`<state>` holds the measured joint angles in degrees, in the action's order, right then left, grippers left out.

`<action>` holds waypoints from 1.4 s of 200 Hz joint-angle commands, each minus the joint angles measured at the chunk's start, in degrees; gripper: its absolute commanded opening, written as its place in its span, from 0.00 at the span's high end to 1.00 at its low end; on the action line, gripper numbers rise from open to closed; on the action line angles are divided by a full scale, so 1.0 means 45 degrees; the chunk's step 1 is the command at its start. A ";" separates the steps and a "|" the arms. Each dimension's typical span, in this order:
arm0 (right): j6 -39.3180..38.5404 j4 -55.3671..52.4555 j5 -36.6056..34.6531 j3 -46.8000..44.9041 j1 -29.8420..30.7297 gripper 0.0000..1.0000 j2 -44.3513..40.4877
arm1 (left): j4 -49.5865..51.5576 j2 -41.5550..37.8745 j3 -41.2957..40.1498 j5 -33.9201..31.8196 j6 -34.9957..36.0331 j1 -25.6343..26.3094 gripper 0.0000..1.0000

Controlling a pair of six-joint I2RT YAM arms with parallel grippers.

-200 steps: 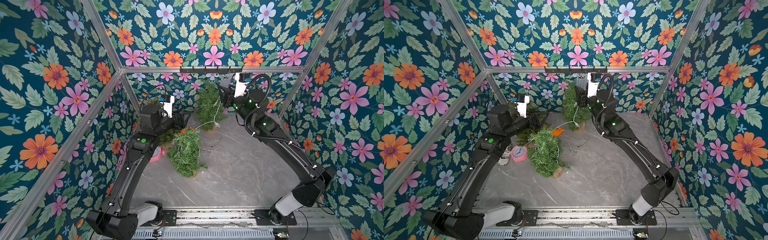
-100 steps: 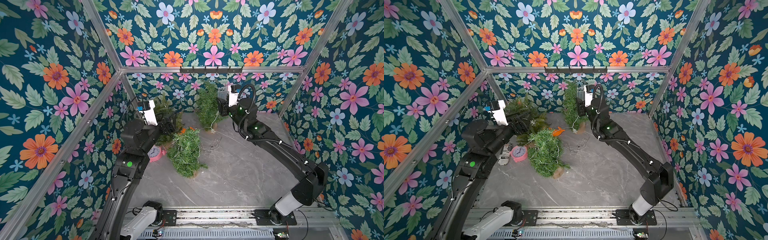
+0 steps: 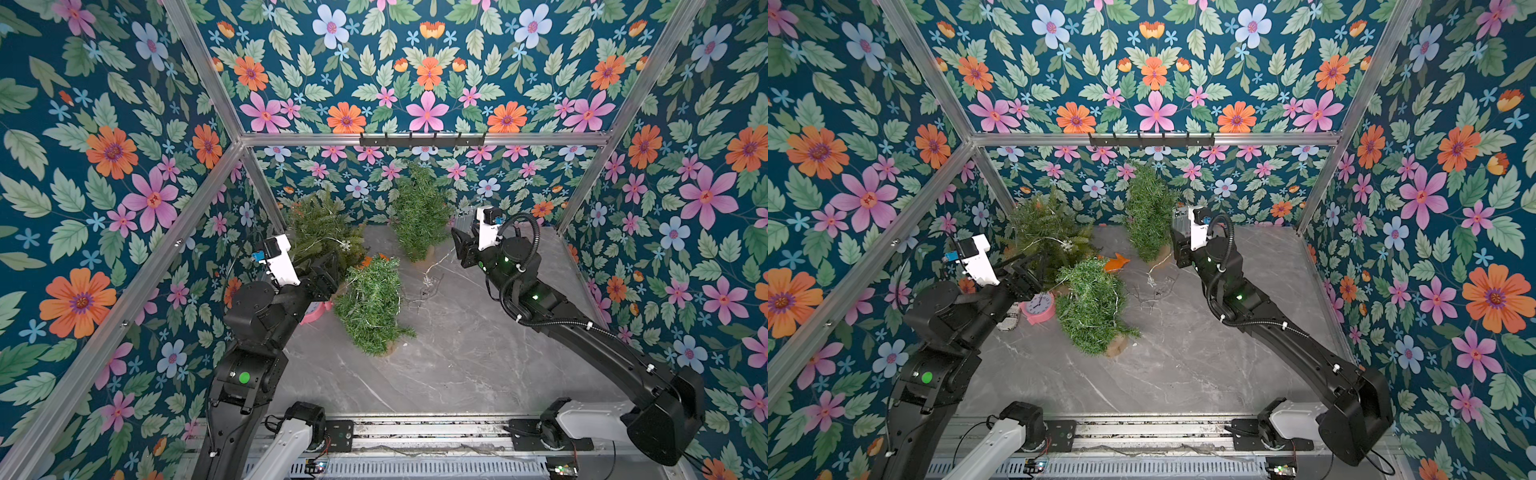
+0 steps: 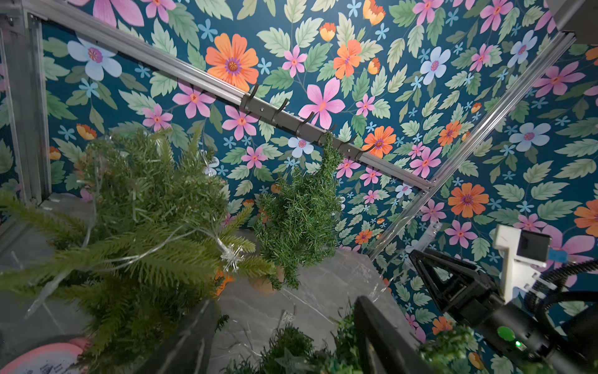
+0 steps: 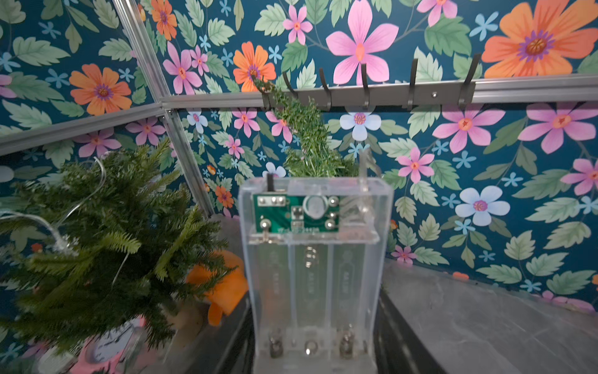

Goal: Wrap string light around the christmas tree
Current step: Wrap the light string around the Christmas tree.

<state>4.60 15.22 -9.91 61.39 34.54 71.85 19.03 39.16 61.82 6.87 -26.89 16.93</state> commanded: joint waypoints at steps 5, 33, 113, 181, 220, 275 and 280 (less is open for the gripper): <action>0.0560 0.0939 0.0735 -0.1094 0.0016 0.82 -0.0732 | 0.0186 -0.0440 -0.0382 0.0094 -0.0501 0.0006 0.31; 0.0990 0.0944 0.1929 -0.2168 0.0038 0.84 -0.1474 | 0.0203 -0.0941 -0.0915 0.0014 -0.0811 -0.0010 0.31; 0.0651 0.0223 0.2423 -0.4646 0.2318 0.84 -0.4654 | 0.0765 -0.2510 -0.2073 0.0172 -0.1280 0.0008 0.31; 0.1279 -0.1287 0.3128 -0.5269 0.3022 0.84 -0.6672 | 0.0191 -0.3091 -0.2675 0.4473 -0.2490 -0.0010 0.40; 0.1442 -0.1751 0.2471 -0.5041 0.3026 0.82 -0.6428 | -0.1122 -0.3593 -0.3240 0.7223 -0.3821 -0.0020 0.48; 0.1575 -0.1684 0.1839 -0.4363 0.3026 0.83 -0.5233 | -0.1693 -0.3129 -0.3491 0.9518 -0.4414 -0.0025 0.58; 0.1592 -0.1684 0.1781 -0.4273 0.3026 0.82 -0.5165 | -0.1692 -0.3098 -0.3457 0.9549 -0.4401 -0.0012 0.58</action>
<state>11.40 6.70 0.32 40.80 48.10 47.31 14.04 24.32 46.00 44.66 -45.47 16.88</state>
